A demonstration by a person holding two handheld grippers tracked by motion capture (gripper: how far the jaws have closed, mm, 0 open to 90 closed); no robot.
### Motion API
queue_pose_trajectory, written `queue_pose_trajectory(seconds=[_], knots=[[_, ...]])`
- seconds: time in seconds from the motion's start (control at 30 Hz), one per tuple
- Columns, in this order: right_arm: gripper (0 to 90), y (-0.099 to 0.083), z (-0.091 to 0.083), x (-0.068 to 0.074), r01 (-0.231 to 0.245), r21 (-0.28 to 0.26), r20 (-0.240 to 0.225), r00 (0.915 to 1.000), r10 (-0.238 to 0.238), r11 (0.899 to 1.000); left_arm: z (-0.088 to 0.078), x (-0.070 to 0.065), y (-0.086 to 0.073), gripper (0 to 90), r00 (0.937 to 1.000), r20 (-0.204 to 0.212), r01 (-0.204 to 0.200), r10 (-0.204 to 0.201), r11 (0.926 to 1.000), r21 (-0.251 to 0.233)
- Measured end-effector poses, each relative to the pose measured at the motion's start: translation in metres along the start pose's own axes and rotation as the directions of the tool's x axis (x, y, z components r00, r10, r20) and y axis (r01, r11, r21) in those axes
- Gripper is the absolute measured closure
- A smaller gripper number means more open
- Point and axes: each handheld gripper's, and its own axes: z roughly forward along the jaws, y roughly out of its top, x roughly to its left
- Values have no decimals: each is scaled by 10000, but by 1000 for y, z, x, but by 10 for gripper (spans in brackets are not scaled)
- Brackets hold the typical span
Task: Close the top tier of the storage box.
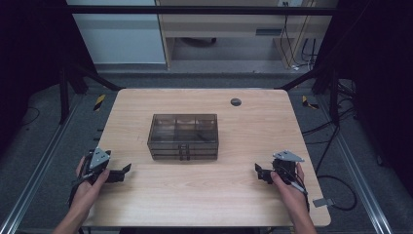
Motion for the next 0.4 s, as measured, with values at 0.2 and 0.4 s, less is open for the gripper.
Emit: queue_pose_trajectory(seconds=[0.2,0.4], knots=[[71,-1,-1,0,90,-50,3,10000,-90,9999,0,2,0,30,9998,24,213,-213,9998,-64],[71,-2,-2,-2,58,16,50,10000,-58,10000,0,4,0,28,9996,-8,291,-290,9995,109]])
